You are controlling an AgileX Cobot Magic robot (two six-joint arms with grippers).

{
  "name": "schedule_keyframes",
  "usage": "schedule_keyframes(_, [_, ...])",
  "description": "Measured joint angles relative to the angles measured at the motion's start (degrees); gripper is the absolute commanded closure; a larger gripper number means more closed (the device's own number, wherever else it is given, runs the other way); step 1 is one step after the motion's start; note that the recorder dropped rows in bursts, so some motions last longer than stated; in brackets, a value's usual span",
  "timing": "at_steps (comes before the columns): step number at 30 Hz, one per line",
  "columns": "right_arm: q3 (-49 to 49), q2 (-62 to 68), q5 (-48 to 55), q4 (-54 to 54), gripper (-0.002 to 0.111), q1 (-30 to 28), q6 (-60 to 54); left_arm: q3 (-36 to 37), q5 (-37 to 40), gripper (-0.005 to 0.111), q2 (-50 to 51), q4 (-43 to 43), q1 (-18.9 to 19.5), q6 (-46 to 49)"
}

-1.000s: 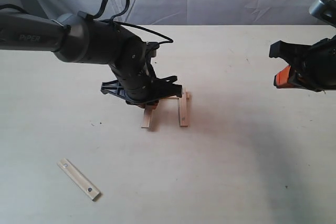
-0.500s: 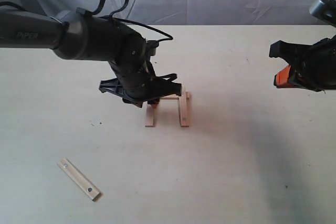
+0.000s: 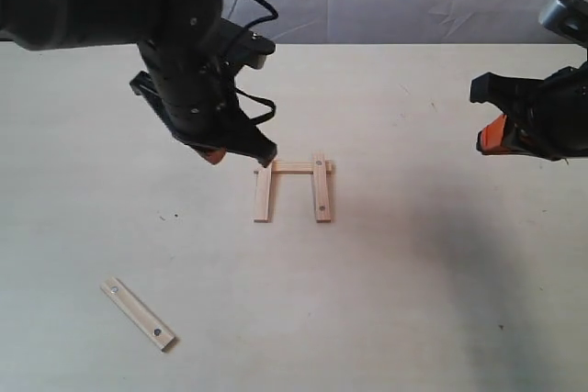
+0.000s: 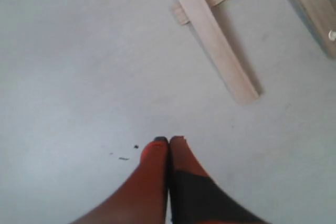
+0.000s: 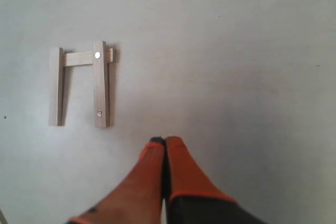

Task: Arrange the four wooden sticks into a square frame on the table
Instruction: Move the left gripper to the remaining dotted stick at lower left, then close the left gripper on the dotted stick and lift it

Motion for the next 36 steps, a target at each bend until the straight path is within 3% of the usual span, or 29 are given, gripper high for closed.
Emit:
schedule_keyframes(5, [0.0, 0.0, 2.37, 0.0, 0.108, 0.0, -3.26, 5.13, 0.49, 0.107, -8.28, -5.84, 5.71, 15.84])
schedule_keyframes(10, [0.0, 0.0, 2.74, -0.81, 0.108, 0.0, -4.01, 12.95, 3.29, 0.107, -18.96, -21.64, 11.54, 47.13])
schedule_keyframes(15, [0.0, 0.0, 3.18, -0.94, 0.108, 0.0, -4.05, 19.93, 3.33, 0.107, -26.69, -30.14, 12.37, 69.93])
schedule_keyframes(20, [0.0, 0.0, 3.43, -0.94, 0.108, 0.0, -4.05, 26.98, 4.23, 0.107, -27.71, -28.25, 12.4, 95.36])
schedule_keyframes(26, [0.0, 0.0, 3.82, -0.52, 0.108, 0.0, -4.29, 35.74, -5.58, 0.1, -27.3, -25.49, 12.4, 108.72])
schedule_keyframes(31, [0.0, 0.0, 3.82, 0.5, 0.108, 0.0, -4.29, 39.2, -11.06, 0.072, -24.23, -25.26, 12.4, 112.73])
schedule_keyframes(36, [0.0, 0.0, 3.82, 1.06, 0.108, 0.0, -4.29, 39.99, -14.26, 0.06, -21.34, -25.23, 12.4, 113.43])
